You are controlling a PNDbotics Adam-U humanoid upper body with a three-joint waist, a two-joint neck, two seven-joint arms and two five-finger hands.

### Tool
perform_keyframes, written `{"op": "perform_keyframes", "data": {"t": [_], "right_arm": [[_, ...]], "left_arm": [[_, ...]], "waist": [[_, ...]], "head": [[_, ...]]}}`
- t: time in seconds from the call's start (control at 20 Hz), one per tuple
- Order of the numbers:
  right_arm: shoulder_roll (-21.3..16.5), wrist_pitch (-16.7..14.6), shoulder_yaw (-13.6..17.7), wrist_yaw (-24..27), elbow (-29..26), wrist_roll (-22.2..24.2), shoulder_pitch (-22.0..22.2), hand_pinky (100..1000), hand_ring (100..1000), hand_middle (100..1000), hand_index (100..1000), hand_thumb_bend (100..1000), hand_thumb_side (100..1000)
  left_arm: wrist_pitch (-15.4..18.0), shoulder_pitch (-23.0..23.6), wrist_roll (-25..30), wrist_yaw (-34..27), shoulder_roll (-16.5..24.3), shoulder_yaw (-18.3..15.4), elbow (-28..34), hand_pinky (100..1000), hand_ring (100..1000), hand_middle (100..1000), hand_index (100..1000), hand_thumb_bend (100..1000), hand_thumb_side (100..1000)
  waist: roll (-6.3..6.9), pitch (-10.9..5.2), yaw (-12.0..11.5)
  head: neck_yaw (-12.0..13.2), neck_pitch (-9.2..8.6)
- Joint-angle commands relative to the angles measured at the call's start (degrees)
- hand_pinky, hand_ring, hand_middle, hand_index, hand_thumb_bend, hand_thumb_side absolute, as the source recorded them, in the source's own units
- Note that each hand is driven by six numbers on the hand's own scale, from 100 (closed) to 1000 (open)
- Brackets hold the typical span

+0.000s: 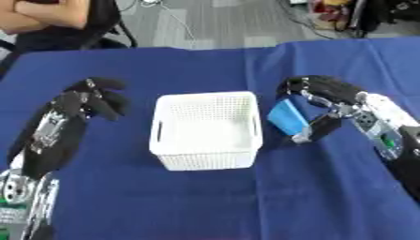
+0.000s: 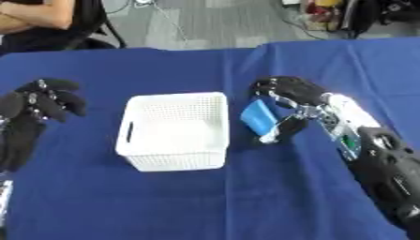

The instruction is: Pick up objects on the table and place them in the box.

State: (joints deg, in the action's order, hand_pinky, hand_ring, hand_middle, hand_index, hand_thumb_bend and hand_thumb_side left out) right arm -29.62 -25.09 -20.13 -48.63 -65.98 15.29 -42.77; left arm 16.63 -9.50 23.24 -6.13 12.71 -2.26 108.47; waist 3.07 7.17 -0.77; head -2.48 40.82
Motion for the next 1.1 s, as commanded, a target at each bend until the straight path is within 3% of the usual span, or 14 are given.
{"op": "perform_keyframes", "data": {"t": [0.05,0.65,0.7,0.75,1.1], "right_arm": [[-0.4,-0.1,0.3,-0.2,-0.1,0.3,-0.5,824,811,813,828,785,590],[0.4,-0.8,0.4,-0.6,1.8,1.6,0.3,821,810,819,847,785,552],[0.4,-0.8,0.4,-0.6,1.8,1.7,0.4,820,809,820,849,816,540],[0.5,-0.8,0.3,-0.7,2.0,1.7,0.5,819,809,820,849,784,548],[0.7,-1.0,0.3,-0.8,2.3,2.0,1.0,797,798,822,859,780,530]], "left_arm": [[0.2,-0.5,-0.2,-0.1,0.9,0.0,0.8,616,645,752,535,144,1000],[0.2,-0.7,-0.2,-0.1,0.8,0.0,0.8,616,646,753,534,144,1000],[0.2,-0.7,-0.1,-0.1,0.8,0.0,0.8,616,646,753,534,144,1000],[0.2,-0.7,-0.1,-0.1,0.8,0.0,0.8,617,646,754,535,144,1000],[0.2,-0.8,-0.1,-0.2,0.7,0.1,0.9,617,647,754,534,144,1000]], "waist": [[-0.05,-0.54,0.0],[0.13,-0.23,0.0],[0.15,-0.22,0.1],[0.16,-0.2,0.0],[0.19,-0.22,0.0]], "head": [[0.2,-0.3],[0.1,-0.32],[0.1,-0.34],[0.1,-0.35],[0.0,-0.41]]}}
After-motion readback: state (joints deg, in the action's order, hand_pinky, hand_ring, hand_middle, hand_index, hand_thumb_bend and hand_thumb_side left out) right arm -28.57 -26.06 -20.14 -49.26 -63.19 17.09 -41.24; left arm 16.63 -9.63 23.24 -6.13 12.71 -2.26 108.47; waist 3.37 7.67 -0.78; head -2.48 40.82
